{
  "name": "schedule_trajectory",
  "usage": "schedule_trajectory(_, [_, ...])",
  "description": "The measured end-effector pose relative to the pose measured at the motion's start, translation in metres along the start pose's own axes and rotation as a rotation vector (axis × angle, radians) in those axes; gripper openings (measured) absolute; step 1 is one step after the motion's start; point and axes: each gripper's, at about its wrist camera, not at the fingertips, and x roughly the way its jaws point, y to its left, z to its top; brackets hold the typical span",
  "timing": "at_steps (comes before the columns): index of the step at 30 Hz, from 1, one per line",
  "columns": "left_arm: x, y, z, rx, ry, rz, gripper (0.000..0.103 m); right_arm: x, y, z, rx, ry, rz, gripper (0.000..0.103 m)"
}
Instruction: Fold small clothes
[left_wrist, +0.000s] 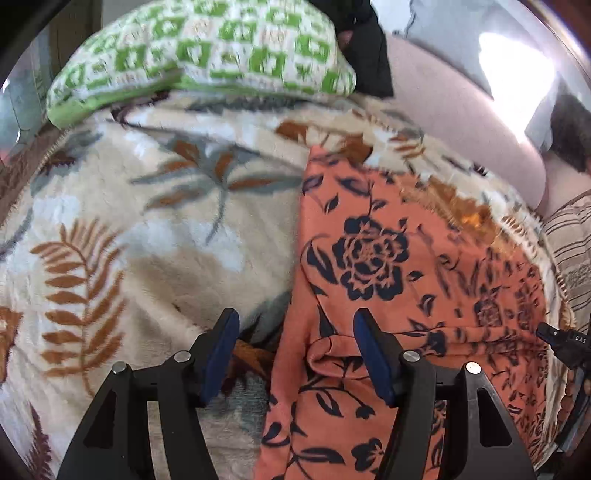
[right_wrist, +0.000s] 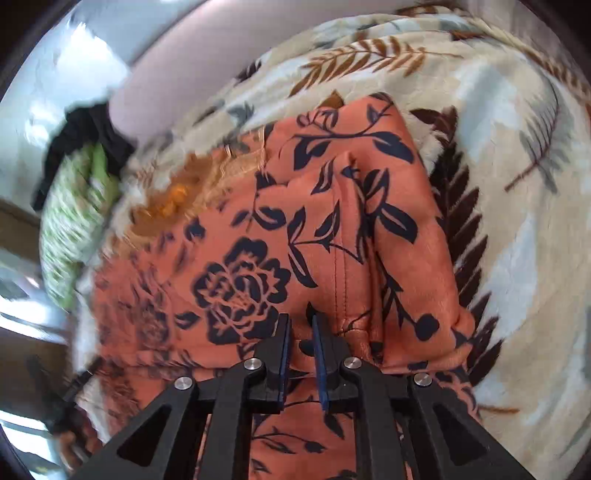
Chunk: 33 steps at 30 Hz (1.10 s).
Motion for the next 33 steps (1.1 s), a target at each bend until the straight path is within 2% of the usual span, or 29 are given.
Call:
schedule_trajectory(3, [-0.021,0.013,-0.009,-0.027,-0.026,0.006,0.065,-0.028,0.014,-0.006,-0.064,-0.070,0.035,0.015])
schedule_trajectory(5, [-0.033,0.023,-0.020,-0.050,-0.015,0.009,0.065,-0.045,0.015,-0.016,-0.067,-0.096,0.046,0.015])
schedule_trajectory(7, [-0.051,0.034,-0.037,-0.069,-0.013,-0.020,0.065,-0.059,0.008,-0.030,-0.059,-0.111,0.061,0.017])
schedule_trajectory(9, [-0.066,0.040,-0.058,-0.078,0.001,-0.037,0.065,-0.074,0.001,-0.047,-0.048,-0.110,0.068,0.043])
schedule_trajectory(10, [-0.073,0.043,-0.070,-0.082,0.010,-0.050,0.065,-0.081,-0.006,-0.058,-0.028,-0.109,0.069,0.083])
schedule_trajectory(11, [-0.080,0.042,-0.083,-0.086,0.018,-0.058,0.066,-0.093,-0.015,-0.069,-0.005,-0.118,0.073,0.094])
schedule_trajectory(13, [-0.092,0.045,-0.110,-0.083,0.046,-0.062,0.067,-0.115,-0.033,-0.091,0.022,-0.122,0.078,0.094])
schedule_trajectory(17, [-0.106,0.045,-0.160,-0.092,0.105,-0.093,0.067,-0.155,-0.070,-0.132,0.049,-0.103,0.030,0.094])
schedule_trajectory(21, [-0.109,0.039,-0.195,-0.088,0.151,-0.097,0.067,-0.169,-0.106,-0.174,0.085,-0.017,-0.010,0.094])
schedule_trajectory(23, [-0.108,0.037,-0.207,-0.089,0.173,-0.104,0.067,-0.170,-0.118,-0.193,0.088,0.024,-0.005,0.093])
schedule_trajectory(27, [-0.107,0.039,-0.222,-0.090,0.198,-0.072,0.067,-0.161,-0.125,-0.215,0.096,0.069,-0.001,0.092])
schedule_trajectory(31, [-0.107,0.042,-0.225,-0.108,0.195,-0.082,0.067,-0.151,-0.119,-0.225,0.081,0.082,0.006,0.076])
schedule_trajectory(33, [-0.107,0.044,-0.227,-0.119,0.197,-0.082,0.067,-0.143,-0.119,-0.226,0.084,0.092,-0.004,0.074])
